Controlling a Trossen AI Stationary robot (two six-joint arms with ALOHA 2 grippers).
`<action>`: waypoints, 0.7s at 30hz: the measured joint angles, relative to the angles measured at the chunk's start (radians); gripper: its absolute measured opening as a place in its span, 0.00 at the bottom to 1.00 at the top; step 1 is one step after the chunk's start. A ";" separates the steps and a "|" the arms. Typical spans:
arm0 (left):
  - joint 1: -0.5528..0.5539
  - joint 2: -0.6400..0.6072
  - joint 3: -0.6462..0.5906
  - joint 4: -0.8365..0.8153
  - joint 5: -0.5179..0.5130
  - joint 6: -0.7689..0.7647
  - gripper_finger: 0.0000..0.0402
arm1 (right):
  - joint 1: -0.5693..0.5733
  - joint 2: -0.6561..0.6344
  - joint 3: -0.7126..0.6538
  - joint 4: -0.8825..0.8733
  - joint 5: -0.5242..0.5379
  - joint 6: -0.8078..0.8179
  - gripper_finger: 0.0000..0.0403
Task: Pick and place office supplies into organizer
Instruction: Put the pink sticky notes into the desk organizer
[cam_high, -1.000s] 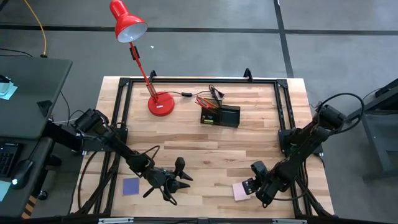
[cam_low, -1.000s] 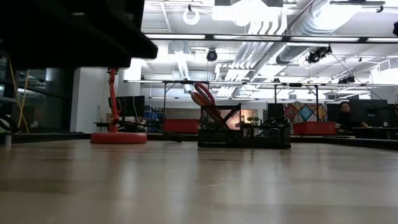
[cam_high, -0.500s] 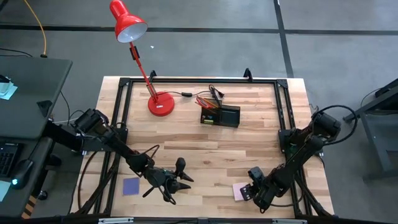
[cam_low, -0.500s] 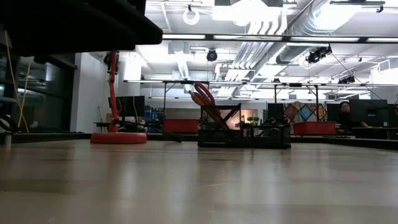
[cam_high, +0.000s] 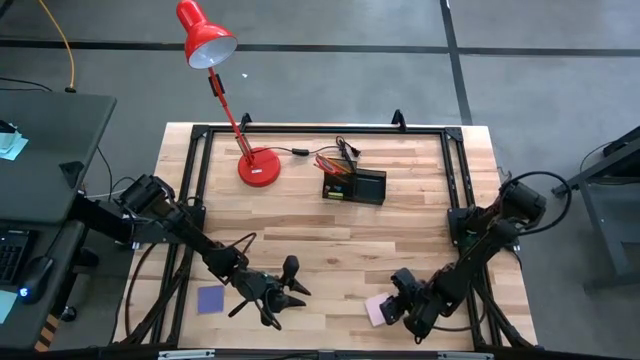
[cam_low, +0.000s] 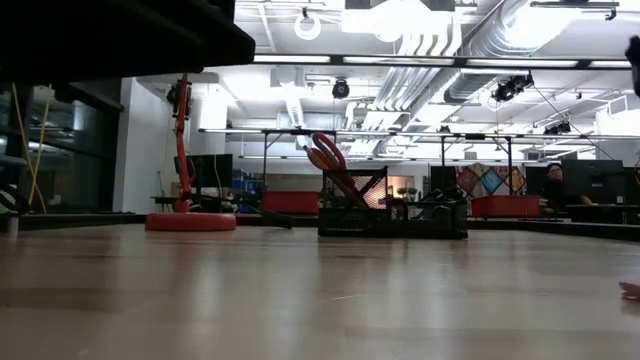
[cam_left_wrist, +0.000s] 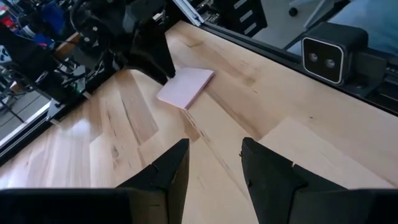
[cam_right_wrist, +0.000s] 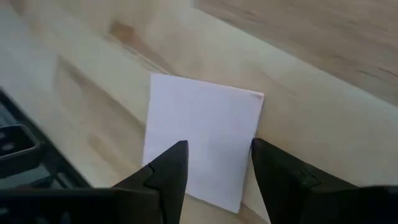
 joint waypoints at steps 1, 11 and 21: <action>0.000 0.000 0.000 0.000 -0.001 0.000 0.33 | -0.004 0.000 0.000 0.008 0.005 -0.018 0.41; -0.001 0.000 0.000 -0.009 -0.007 0.000 0.33 | -0.048 0.084 -0.091 0.321 -0.059 -0.131 0.03; -0.001 0.000 0.000 -0.008 -0.008 -0.003 0.33 | -0.020 0.061 -0.129 0.354 0.060 -0.155 0.00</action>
